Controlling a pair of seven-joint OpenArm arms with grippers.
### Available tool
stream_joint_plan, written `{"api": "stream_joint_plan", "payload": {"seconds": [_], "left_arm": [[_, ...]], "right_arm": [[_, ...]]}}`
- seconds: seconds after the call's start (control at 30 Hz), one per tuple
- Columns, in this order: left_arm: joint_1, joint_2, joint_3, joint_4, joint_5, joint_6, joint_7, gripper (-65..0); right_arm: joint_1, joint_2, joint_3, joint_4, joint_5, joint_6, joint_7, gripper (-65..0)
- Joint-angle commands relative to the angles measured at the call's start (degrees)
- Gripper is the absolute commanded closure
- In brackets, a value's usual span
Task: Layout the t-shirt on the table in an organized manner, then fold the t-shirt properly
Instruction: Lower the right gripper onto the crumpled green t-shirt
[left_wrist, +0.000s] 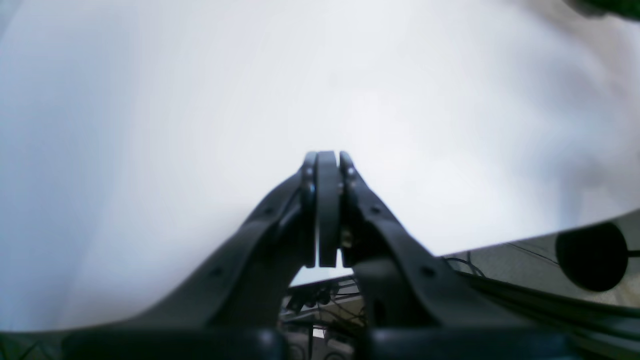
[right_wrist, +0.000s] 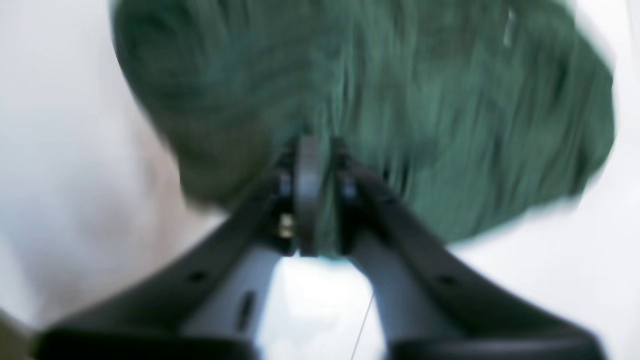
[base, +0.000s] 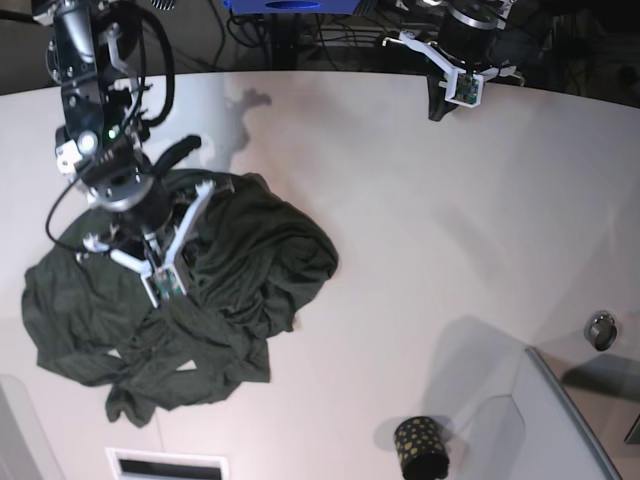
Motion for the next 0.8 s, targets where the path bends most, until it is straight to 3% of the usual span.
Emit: {"api": "stream_joint_plan", "payload": {"seconds": [0.0, 0.13, 0.2, 0.3, 0.37, 0.53, 0.67, 0.7, 0.77], "left_arm": [[0.4, -0.1, 0.1, 0.5, 0.0, 0.3, -1.1, 0.0], [0.5, 1.0, -0.3, 0.7, 0.0, 0.3, -1.1, 0.0], [0.5, 1.7, -0.5, 0.6, -0.1, 0.3, -1.1, 0.0], [0.5, 2.0, -0.4, 0.5, -0.1, 0.3, -1.1, 0.0], [0.5, 3.2, -0.4, 0.8, -0.1, 0.3, -1.1, 0.0], [0.5, 4.0, -0.5, 0.9, -0.1, 0.3, -1.1, 0.0], [0.5, 4.0, -0.5, 0.9, -0.1, 0.3, -1.1, -25.8], [0.5, 4.0, -0.4, 1.0, -0.1, 0.3, -1.1, -28.5], [0.5, 4.0, -0.4, 1.0, -0.1, 0.3, -1.1, -27.3]], "right_arm": [[2.2, 0.3, 0.1, -0.6, 0.0, -0.5, 0.9, -15.3], [8.9, 0.1, -0.1, -7.4, 0.1, -0.3, 0.9, -37.8], [11.9, 0.3, -2.1, -11.1, 0.1, 1.9, 1.2, -42.9], [16.3, 0.1, -3.7, -18.2, 0.1, 9.5, 1.4, -42.5], [19.1, -0.7, -3.5, -23.9, 0.1, 12.5, 2.9, -42.5], [23.5, -1.6, -3.3, -35.0, -0.1, 13.2, 9.0, -42.5], [25.6, -1.6, -3.3, -40.8, 0.0, 13.3, 11.8, -42.3], [25.9, -1.6, -3.4, -42.3, 0.0, 13.3, 12.8, -41.7], [27.0, -1.6, -3.4, -45.2, 0.0, 13.3, 14.3, -38.3]]}}
